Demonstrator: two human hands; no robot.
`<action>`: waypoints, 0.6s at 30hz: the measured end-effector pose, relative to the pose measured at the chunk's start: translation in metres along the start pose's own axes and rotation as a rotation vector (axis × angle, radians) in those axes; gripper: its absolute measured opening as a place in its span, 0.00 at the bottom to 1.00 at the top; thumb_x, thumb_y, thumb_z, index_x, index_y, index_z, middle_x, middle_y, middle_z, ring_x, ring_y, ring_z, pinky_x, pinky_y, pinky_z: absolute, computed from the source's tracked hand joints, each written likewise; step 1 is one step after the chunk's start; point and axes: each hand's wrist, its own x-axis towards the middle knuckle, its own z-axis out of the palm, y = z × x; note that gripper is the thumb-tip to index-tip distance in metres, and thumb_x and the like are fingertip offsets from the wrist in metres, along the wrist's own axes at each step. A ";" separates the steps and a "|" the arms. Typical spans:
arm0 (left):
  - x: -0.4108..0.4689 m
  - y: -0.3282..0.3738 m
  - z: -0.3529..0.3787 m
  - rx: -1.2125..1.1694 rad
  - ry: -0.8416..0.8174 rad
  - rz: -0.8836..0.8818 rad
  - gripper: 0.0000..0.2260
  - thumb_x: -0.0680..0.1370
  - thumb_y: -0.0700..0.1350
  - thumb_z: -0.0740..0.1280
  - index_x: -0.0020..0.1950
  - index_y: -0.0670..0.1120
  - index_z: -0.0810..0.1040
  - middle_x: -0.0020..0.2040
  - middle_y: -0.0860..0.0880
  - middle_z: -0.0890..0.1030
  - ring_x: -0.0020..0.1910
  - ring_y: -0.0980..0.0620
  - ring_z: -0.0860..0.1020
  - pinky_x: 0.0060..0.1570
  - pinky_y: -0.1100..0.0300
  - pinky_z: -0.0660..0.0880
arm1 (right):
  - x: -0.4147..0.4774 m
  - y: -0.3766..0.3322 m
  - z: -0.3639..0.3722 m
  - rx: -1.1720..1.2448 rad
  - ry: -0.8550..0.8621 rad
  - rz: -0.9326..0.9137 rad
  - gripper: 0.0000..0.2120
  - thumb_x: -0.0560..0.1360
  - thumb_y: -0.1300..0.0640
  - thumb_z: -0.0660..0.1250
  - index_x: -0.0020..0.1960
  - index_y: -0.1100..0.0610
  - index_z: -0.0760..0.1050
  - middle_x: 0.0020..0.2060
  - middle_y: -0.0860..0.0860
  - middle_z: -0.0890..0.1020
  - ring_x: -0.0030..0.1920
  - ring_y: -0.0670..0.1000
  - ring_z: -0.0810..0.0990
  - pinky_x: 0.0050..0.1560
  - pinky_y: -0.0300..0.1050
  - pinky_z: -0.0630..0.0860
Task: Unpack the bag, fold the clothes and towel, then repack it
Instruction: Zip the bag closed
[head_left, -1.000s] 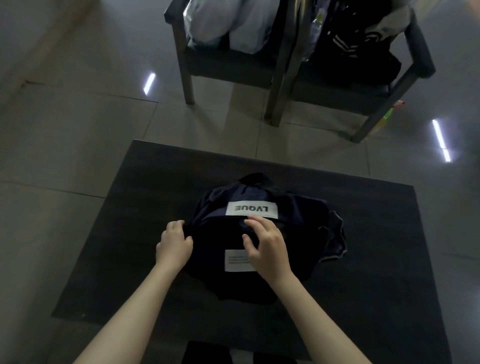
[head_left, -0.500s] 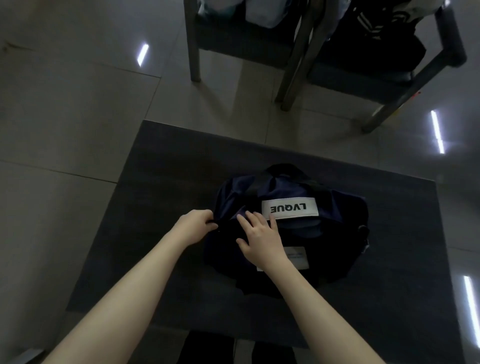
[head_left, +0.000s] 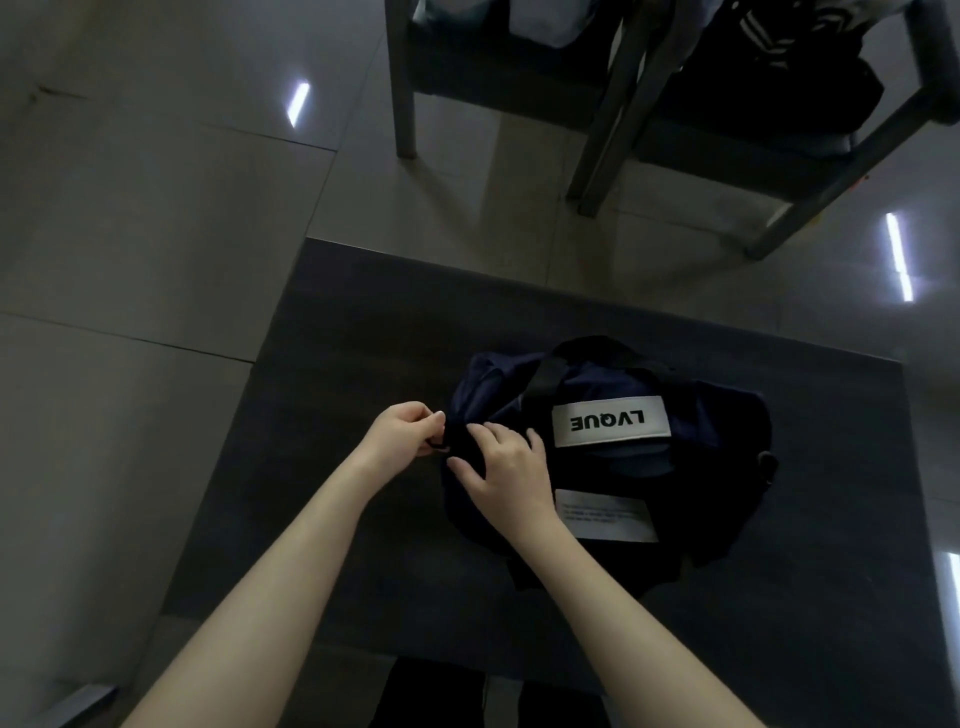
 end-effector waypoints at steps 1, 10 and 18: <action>-0.001 0.000 0.000 0.001 0.002 0.004 0.10 0.81 0.43 0.62 0.44 0.40 0.77 0.45 0.43 0.81 0.48 0.47 0.80 0.53 0.54 0.78 | 0.001 -0.004 0.001 0.048 0.026 0.032 0.20 0.75 0.46 0.66 0.61 0.56 0.77 0.56 0.53 0.81 0.57 0.54 0.78 0.64 0.57 0.68; -0.003 -0.004 0.008 -0.065 0.087 -0.016 0.10 0.81 0.43 0.61 0.45 0.40 0.77 0.45 0.43 0.81 0.48 0.48 0.81 0.51 0.57 0.77 | 0.007 -0.008 -0.003 0.464 0.049 0.270 0.06 0.75 0.57 0.68 0.49 0.58 0.80 0.44 0.50 0.80 0.46 0.48 0.79 0.46 0.38 0.72; 0.002 -0.013 0.011 -0.118 0.267 -0.101 0.11 0.82 0.44 0.60 0.43 0.41 0.76 0.46 0.43 0.81 0.48 0.45 0.81 0.54 0.50 0.77 | 0.002 0.001 -0.007 0.398 0.116 0.416 0.06 0.76 0.58 0.65 0.48 0.61 0.77 0.44 0.53 0.79 0.45 0.51 0.77 0.46 0.41 0.71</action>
